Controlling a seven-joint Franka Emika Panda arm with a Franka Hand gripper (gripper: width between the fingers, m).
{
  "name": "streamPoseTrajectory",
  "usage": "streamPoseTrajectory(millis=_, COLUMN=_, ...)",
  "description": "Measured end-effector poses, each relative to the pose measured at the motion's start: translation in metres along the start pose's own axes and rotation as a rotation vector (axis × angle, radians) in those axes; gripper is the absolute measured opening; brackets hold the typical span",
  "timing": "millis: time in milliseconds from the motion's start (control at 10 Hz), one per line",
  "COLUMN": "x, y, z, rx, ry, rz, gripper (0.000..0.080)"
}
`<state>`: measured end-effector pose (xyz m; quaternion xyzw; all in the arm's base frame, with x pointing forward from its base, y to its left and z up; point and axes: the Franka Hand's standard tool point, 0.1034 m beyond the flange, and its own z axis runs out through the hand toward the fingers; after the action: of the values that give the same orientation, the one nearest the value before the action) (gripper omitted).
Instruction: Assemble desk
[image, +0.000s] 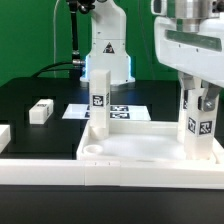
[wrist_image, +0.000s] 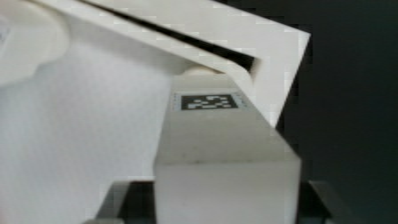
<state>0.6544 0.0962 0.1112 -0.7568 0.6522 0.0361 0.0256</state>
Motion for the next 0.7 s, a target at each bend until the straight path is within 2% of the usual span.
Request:
streamPoseTrajectory(millis=300, x=-0.0117, y=-0.0009, z=0.0010, rx=0.020, ry=0.025, rz=0.215, gripper=0.0290)
streamPoseTrajectory(millis=400, x=-0.0098, y=0.0007, z=0.0009, rx=0.030, ry=0.028, rz=0.258, gripper=0.0290)
streamPoseTrajectory(millis=700, x=-0.0081, y=0.0019, z=0.0019, rx=0.031, ry=0.023, rz=0.313, gripper=0.0290)
